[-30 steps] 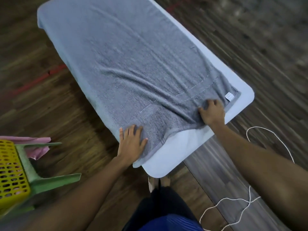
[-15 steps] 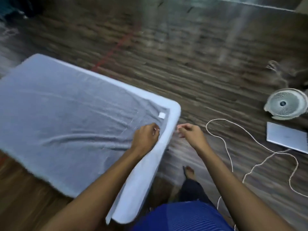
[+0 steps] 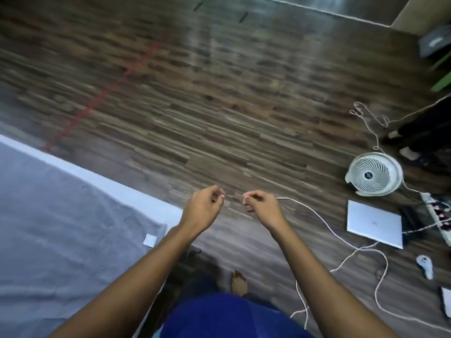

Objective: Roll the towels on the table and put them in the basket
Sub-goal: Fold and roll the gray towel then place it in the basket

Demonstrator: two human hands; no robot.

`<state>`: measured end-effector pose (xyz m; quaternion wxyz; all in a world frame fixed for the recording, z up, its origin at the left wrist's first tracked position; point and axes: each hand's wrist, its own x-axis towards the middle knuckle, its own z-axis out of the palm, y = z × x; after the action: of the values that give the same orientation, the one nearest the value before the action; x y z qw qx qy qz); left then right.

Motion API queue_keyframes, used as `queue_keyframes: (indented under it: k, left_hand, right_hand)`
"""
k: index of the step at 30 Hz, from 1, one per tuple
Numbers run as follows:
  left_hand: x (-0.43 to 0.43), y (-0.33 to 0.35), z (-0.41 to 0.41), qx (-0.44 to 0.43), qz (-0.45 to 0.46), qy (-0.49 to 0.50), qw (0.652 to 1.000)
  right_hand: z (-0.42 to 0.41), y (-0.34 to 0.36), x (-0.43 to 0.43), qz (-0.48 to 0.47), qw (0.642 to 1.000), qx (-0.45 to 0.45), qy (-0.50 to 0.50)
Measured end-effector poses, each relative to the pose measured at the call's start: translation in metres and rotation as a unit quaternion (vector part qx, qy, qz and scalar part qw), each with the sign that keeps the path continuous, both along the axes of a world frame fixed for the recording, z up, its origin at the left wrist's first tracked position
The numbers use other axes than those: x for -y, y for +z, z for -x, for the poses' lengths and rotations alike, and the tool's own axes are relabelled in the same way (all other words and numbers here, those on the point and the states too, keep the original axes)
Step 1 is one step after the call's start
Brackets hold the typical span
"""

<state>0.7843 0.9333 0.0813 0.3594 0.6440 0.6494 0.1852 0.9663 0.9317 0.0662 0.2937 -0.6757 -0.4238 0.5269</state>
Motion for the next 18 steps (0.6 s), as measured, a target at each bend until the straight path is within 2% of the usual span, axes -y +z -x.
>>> queue_keyframes:
  k: [6, 12, 15, 18]
  left_hand:
    - [-0.053, -0.019, 0.031, 0.034, 0.023, 0.128, 0.991]
    - [-0.088, -0.042, 0.089, 0.048, 0.009, 0.316, 0.948]
    - [-0.091, -0.049, 0.12, 0.044, 0.015, 0.427, 0.903]
    - [-0.076, -0.052, 0.14, 0.06, 0.024, 0.556, 0.829]
  right_hand:
    - [0.023, -0.012, -0.092, 0.027, 0.99, 0.022, 0.139]
    - [0.115, -0.015, -0.193, 0.009, 0.937, 0.066, 0.343]
    - [0.173, -0.019, -0.223, 0.004, 0.886, 0.095, 0.453]
    - [0.227, -0.021, -0.236, 0.007, 0.815, 0.121, 0.566]
